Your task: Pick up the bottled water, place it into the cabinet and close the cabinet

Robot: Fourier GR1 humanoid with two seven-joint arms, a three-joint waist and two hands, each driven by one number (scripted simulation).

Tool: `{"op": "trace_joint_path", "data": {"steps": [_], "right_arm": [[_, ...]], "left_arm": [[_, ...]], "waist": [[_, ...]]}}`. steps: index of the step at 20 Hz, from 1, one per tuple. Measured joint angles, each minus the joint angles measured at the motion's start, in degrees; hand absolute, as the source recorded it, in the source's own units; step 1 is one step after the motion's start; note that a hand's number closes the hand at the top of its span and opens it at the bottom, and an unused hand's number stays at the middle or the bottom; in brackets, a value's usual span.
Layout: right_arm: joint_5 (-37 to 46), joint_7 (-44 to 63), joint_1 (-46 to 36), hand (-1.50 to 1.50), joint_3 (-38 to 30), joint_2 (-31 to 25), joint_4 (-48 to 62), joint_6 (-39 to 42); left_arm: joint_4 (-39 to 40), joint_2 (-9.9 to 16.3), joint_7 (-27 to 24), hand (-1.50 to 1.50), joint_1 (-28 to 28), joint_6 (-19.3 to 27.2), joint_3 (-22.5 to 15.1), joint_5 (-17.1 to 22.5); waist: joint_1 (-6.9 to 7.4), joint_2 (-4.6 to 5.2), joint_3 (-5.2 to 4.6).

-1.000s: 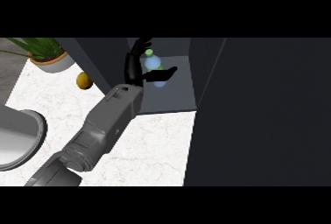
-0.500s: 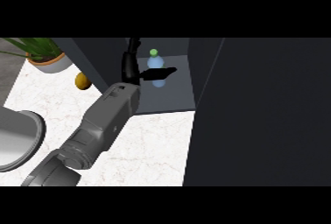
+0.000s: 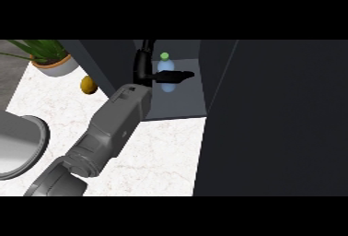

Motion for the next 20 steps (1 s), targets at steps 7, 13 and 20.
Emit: {"op": "trace_joint_path", "data": {"steps": [7,13,20], "right_arm": [[0.0,0.7,0.2,-1.5,-0.8,-0.2,-0.2,0.2],[0.2,2.2,-0.7,-1.5,-1.4,0.5,-0.1,-0.2],[0.4,4.4,-1.9,-1.5,-1.7,0.2,-0.4,-0.3]], "left_arm": [[-5.7,-0.3,1.0,-1.5,1.2,-8.9,-0.8,2.2],[-15.7,-0.3,3.8,-1.5,6.5,-10.3,-3.8,5.5],[-31.8,-0.1,7.9,1.5,18.7,-8.7,-9.3,5.7]], "waist": [[0.83,-0.7,0.05],[2.62,-1.3,0.07],[4.18,-1.7,0.07]]}}
